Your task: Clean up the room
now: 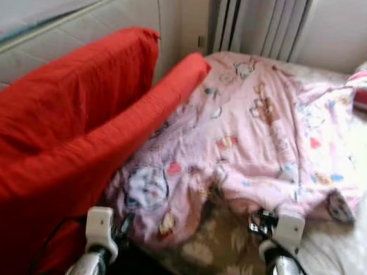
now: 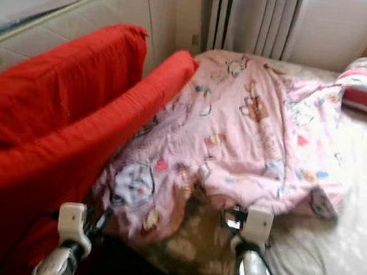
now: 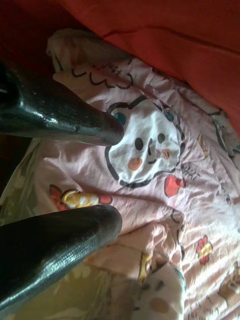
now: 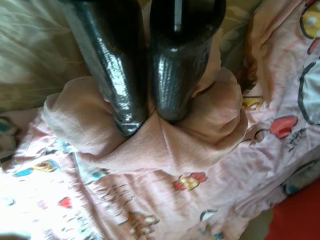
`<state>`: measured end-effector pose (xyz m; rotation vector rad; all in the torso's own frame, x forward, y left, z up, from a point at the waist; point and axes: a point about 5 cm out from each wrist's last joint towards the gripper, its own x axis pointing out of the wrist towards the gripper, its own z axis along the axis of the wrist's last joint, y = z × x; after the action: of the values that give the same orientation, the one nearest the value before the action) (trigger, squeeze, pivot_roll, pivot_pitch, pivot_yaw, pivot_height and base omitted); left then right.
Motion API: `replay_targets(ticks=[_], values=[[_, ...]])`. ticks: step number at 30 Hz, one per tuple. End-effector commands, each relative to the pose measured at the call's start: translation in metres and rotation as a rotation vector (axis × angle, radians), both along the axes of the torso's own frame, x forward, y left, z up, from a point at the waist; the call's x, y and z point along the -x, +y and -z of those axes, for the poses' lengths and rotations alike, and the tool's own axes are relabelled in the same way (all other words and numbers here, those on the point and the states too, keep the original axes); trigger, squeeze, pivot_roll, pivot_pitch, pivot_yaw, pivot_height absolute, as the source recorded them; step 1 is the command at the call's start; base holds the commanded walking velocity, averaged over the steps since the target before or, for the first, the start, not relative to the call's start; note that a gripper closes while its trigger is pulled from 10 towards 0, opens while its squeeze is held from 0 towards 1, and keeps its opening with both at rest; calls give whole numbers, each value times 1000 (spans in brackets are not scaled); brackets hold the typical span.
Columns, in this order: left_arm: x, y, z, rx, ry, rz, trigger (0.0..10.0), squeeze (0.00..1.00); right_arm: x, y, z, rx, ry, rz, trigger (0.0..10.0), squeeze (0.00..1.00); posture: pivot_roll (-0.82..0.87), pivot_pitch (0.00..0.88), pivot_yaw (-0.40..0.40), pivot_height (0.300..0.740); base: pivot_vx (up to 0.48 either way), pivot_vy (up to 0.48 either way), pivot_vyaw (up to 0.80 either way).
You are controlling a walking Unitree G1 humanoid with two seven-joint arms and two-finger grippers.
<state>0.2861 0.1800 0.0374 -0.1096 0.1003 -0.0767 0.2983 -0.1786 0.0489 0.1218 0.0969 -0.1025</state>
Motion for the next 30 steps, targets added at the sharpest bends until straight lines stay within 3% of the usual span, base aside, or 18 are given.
replay_targets(ticks=[1, 21, 30], values=[[3, 2, 4, -6, 21, -2, 10000, 0, -1, -1, -3, -3, -17, 9, 10000, 0, -5, 199, 12, 740, 0, 0, 0], [4, 1, 5, -15, 22, 6, 10000, 0, -1, -1, -3, -5, -19, 12, 10000, 0, -1, 195, 12, 740, 0, 0, 0], [3, 1, 4, -14, 19, 7, 10000, 0, -1, -1, -3, -4, -21, 12, 10000, 0, -1, 193, 12, 740, 0, -341, 0]])
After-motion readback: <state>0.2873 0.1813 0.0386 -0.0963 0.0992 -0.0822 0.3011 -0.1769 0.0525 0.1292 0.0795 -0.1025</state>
